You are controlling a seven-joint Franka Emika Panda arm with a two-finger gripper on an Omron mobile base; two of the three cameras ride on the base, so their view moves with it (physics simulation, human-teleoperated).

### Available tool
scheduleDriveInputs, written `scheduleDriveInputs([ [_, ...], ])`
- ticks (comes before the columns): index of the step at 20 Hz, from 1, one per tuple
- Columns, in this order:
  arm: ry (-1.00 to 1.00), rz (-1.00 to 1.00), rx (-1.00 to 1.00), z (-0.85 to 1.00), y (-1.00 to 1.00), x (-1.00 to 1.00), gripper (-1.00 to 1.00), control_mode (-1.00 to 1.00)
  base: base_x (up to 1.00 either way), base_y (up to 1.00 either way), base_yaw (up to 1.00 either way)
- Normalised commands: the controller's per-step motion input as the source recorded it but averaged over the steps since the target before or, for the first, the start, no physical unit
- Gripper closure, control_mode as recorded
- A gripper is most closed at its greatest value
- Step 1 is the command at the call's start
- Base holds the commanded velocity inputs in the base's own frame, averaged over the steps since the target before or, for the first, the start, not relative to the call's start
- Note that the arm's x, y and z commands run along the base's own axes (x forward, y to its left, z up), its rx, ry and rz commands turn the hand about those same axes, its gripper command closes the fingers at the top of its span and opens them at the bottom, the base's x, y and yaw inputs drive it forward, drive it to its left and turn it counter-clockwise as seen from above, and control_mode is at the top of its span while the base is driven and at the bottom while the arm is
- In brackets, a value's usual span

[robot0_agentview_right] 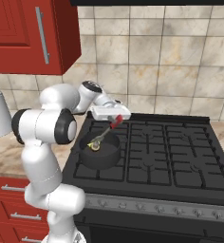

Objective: Put the lemon wedge and mushroom in the pot. Retrieve the spatula and lightly stir the vegetables in the pot.

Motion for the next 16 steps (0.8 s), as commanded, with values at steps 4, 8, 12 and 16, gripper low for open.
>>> scheduleDriveInputs([
  [4,0.08,0.00,-0.06,-0.15,0.14,0.00,1.00,-1.00,0.00,0.00,0.00],
  [8,0.02,0.03,-0.03,0.00,0.33,-0.22,1.00,-1.00,0.00,0.00,0.00],
  [12,0.01,0.05,-0.01,0.00,0.03,-0.14,1.00,-1.00,0.00,0.00,0.00],
  [16,-0.04,0.01,-0.02,0.01,0.00,0.16,1.00,-1.00,0.00,0.00,0.00],
])
